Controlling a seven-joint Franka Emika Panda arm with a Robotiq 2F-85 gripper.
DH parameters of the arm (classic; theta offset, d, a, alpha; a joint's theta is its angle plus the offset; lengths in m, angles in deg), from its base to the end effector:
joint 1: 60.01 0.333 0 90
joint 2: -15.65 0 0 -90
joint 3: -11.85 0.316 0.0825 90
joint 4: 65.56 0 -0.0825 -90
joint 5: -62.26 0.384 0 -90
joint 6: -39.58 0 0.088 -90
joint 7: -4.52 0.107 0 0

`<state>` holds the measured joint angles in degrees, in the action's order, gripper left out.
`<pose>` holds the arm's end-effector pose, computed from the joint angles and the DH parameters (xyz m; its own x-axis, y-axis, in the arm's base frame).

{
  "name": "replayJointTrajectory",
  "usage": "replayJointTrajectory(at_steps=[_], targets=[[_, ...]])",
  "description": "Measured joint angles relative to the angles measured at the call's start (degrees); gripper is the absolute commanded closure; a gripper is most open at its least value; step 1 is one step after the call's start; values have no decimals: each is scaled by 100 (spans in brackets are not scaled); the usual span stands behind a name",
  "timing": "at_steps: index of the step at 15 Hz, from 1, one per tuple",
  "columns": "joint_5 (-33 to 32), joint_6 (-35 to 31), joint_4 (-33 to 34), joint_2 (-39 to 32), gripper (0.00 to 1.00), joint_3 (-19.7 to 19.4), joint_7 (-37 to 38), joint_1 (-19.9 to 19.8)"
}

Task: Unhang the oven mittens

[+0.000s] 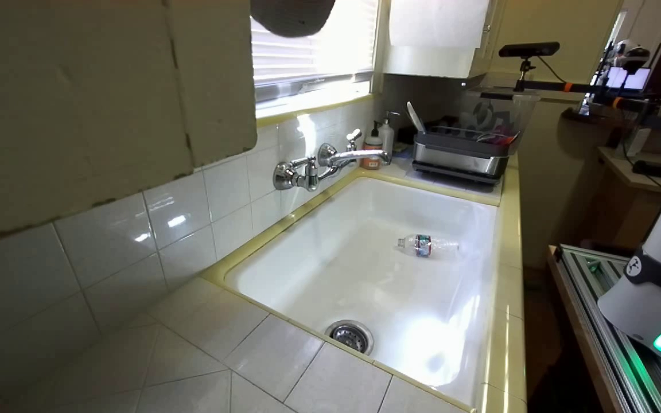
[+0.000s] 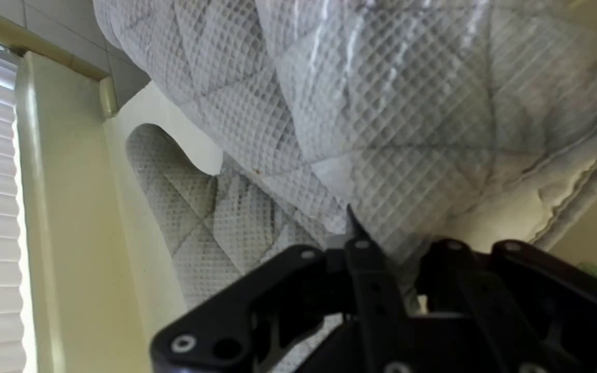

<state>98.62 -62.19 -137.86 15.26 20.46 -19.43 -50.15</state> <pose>0.5060 0.2228 0.8069 0.6315 0.4384 0.6396 0.7426 -0.5793 -0.3361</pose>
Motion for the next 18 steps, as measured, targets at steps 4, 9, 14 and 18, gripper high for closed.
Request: replayJointTrajectory(at_steps=[4, 9, 14, 18], targets=[[56, -521, -1046, 488, 90, -27, -156, -18], [88, -588, -1389, 725, 90, -46, -188, -33], [50, -622, -1409, 690, 98, -48, -133, -33], [40, -1034, -1778, 681, 98, -58, 164, -35]])
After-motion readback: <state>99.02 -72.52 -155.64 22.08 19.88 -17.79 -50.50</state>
